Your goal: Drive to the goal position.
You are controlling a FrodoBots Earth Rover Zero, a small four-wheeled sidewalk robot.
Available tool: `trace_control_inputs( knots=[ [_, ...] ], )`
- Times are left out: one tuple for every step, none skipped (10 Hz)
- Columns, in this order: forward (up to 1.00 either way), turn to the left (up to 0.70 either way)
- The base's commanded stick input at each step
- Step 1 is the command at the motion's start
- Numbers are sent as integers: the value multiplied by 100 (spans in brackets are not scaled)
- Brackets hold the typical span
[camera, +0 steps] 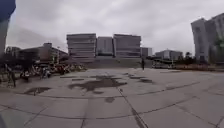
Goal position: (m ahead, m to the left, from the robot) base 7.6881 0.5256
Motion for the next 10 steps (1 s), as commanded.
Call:
trace_control_inputs(
  knots=[
    [70, -35],
    [70, -35],
    [70, -35],
    [70, -35],
    [70, -32],
    [70, -27],
    [70, -22],
    [70, 0],
    [70, 0],
    [70, 2]
  ],
)
